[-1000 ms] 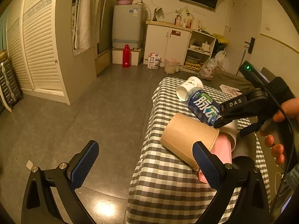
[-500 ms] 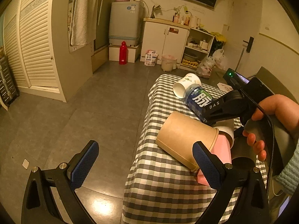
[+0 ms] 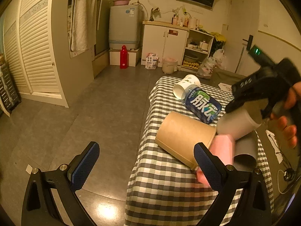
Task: Flip cup upside down
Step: 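Close the right tool on the white cup and lift it off the table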
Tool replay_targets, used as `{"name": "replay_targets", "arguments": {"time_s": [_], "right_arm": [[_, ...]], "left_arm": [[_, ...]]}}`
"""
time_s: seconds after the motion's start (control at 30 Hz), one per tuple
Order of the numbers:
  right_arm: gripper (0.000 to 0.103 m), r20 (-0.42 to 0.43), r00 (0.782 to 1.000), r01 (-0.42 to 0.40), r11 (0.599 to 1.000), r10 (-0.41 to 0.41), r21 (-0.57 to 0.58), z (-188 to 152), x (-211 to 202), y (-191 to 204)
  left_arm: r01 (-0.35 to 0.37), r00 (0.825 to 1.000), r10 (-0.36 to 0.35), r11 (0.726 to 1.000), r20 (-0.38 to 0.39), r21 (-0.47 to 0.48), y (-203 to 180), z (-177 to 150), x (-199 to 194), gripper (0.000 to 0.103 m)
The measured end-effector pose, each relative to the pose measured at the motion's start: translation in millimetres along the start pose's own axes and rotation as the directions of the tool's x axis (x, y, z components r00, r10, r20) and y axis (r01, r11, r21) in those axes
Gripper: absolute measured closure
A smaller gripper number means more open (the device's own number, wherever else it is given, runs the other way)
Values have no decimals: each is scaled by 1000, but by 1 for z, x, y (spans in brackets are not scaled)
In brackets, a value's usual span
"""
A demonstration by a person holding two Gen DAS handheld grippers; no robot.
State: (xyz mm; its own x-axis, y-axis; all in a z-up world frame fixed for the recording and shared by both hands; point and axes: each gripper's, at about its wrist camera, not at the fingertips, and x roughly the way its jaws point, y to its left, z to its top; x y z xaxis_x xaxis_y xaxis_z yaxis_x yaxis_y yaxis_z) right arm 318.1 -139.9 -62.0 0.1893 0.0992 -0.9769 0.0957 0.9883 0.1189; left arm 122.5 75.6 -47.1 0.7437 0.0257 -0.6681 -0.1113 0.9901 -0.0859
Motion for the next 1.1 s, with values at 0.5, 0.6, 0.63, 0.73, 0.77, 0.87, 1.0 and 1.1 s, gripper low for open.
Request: {"name": "replay_targets", "arguments": {"time_s": [0.5,0.6,0.63,0.73,0.77,0.87,1.0,1.1], "right_arm": [[32,135,984,-92,979,118,-184,-88,-79,-29],[32,140,983,-94,978,121,-187,-111,-70,-39],[32,144,981,-99,978,127,-184,-118,-65,-43],[32,206,967,-109,976,149,-191,-141,-59,-51],[32,229,964,-92,976,138,-198,-150,-57,-53],[32,292,951,-28,970,101,-243,-177,-48,-54],[32,309,948,20,961,69,-276,-215,-27,-61],[32,341,937,21,961,77,-277,-241,-30,-69]], "left_arm": [[-18,1000,17,998,24,61,-19,-16,-27,0],[-22,999,20,998,34,61,-23,-19,-33,0],[-24,999,21,998,38,65,-24,-20,-35,0],[-29,998,25,996,49,83,-30,-26,-41,0],[-32,998,27,995,50,89,-32,-28,-43,0],[-40,998,34,993,48,112,-38,-35,-46,0],[-51,998,44,987,48,155,-48,-44,-51,0],[-59,998,51,980,48,192,-57,-50,-54,0]]}}
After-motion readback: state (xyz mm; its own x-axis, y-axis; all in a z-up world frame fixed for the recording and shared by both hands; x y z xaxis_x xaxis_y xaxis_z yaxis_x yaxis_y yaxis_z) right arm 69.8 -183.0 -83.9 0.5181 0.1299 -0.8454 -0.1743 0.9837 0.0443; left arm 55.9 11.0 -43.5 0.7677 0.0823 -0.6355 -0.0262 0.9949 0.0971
